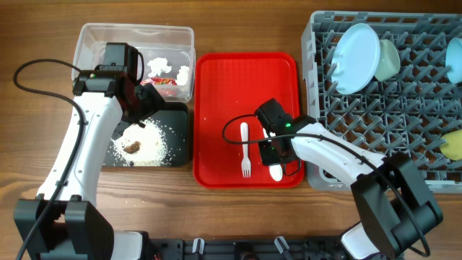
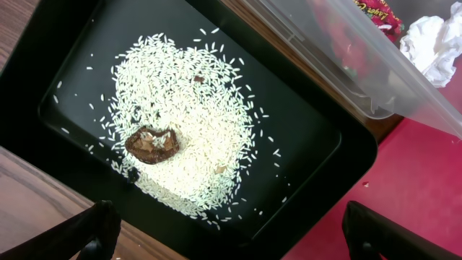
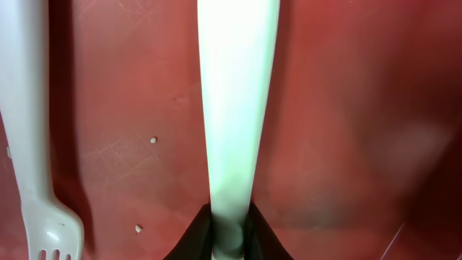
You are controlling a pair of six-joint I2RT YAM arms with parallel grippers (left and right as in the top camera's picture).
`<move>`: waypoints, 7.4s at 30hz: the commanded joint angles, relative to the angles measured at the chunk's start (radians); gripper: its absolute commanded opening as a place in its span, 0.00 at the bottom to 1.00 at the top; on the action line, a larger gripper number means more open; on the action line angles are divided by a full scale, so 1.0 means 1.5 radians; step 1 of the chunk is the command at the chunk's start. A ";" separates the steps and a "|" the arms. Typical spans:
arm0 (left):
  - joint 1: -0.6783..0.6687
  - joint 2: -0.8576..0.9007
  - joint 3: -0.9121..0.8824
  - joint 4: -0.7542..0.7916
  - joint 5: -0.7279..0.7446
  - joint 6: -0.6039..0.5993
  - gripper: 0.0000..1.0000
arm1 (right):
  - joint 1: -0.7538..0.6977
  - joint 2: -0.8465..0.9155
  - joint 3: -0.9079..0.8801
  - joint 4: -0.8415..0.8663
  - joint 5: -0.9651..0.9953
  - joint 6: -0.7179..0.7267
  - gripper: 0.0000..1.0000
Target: Sort waste into correct bins and load items into the dishwasher rack
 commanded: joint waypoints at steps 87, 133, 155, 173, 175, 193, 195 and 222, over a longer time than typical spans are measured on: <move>0.004 -0.007 0.000 -0.001 -0.006 -0.011 1.00 | 0.039 0.159 0.211 -0.105 -0.084 0.045 0.62; 0.004 -0.007 0.000 -0.001 -0.006 -0.011 1.00 | -0.311 -0.119 0.171 -0.223 0.057 -0.167 0.28; -0.059 -0.007 0.000 0.030 0.067 0.147 1.00 | -0.333 -0.196 0.201 -0.142 -0.150 -0.217 1.00; -0.104 -0.330 -0.264 0.094 0.097 0.149 1.00 | -0.377 -0.529 0.011 -0.107 -0.142 -0.222 1.00; -0.106 -0.425 -0.289 0.093 0.080 0.126 1.00 | -0.377 -0.601 -0.027 -0.093 -0.142 -0.219 1.00; -0.106 -0.780 -0.306 0.068 0.054 0.109 1.00 | -0.377 -0.741 -0.063 -0.116 -0.142 -0.218 1.00; -0.106 -0.779 -0.306 0.063 0.054 0.109 1.00 | -0.377 -0.739 -0.063 -0.116 -0.139 -0.219 1.00; -0.106 -0.779 -0.306 0.062 0.054 0.109 1.00 | -0.377 -1.117 -0.521 0.466 -0.023 -0.255 1.00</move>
